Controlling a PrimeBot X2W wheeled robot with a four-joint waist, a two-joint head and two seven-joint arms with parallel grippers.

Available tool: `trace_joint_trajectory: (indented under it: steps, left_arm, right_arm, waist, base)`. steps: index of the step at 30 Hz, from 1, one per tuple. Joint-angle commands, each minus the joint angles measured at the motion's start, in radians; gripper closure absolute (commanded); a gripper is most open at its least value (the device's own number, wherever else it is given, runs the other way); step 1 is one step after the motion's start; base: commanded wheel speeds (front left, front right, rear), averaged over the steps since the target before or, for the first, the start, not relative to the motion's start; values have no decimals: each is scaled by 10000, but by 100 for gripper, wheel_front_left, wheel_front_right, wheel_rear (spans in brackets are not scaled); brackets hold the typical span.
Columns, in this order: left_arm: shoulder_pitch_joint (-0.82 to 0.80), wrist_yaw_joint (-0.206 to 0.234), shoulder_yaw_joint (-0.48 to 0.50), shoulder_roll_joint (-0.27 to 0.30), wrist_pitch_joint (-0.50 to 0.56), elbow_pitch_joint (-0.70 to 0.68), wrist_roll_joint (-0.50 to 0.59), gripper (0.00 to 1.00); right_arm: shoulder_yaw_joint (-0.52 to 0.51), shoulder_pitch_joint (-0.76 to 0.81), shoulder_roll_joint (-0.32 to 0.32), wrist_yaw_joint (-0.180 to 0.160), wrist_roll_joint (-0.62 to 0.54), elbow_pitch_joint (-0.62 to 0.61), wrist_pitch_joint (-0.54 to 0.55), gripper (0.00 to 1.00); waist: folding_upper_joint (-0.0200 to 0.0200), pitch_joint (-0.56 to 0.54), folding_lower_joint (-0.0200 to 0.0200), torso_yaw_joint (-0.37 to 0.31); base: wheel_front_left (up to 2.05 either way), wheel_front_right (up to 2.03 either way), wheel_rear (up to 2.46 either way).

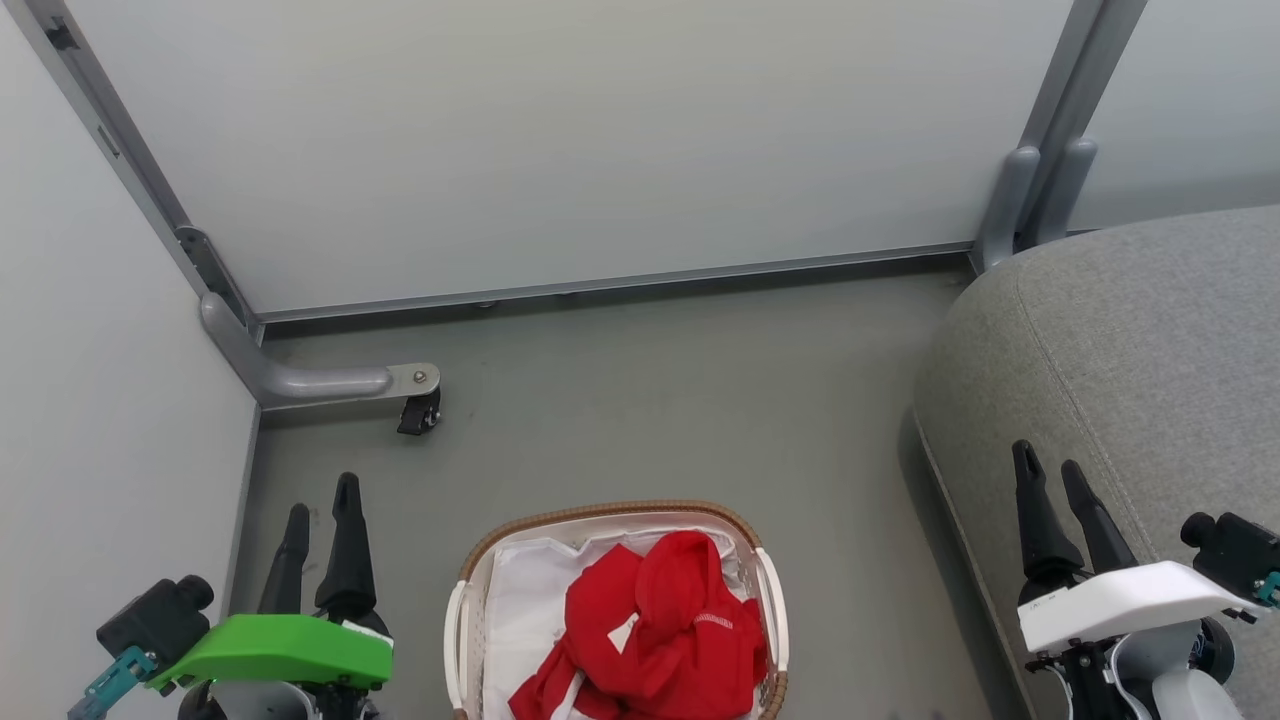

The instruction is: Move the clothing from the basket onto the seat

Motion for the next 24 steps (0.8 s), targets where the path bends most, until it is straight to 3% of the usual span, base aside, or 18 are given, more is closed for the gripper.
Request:
trace_joint_trajectory:
  steps: [1,24]
  left_arm:
    - [22,-46,-16,68,-101,-64,326,0]
    - [387,47,-266,88,-731,372,2809,0]
  right_arm:
    - [6,69,-71,4,-362,-150,-113,0]
    - [241,290,-94,4,-3279,114,-753,0]
  waist:
    - [0,-3,0,3]
    - [0,11,0,76]
  base:
    - [0,0,0]
    - [0,0,0]
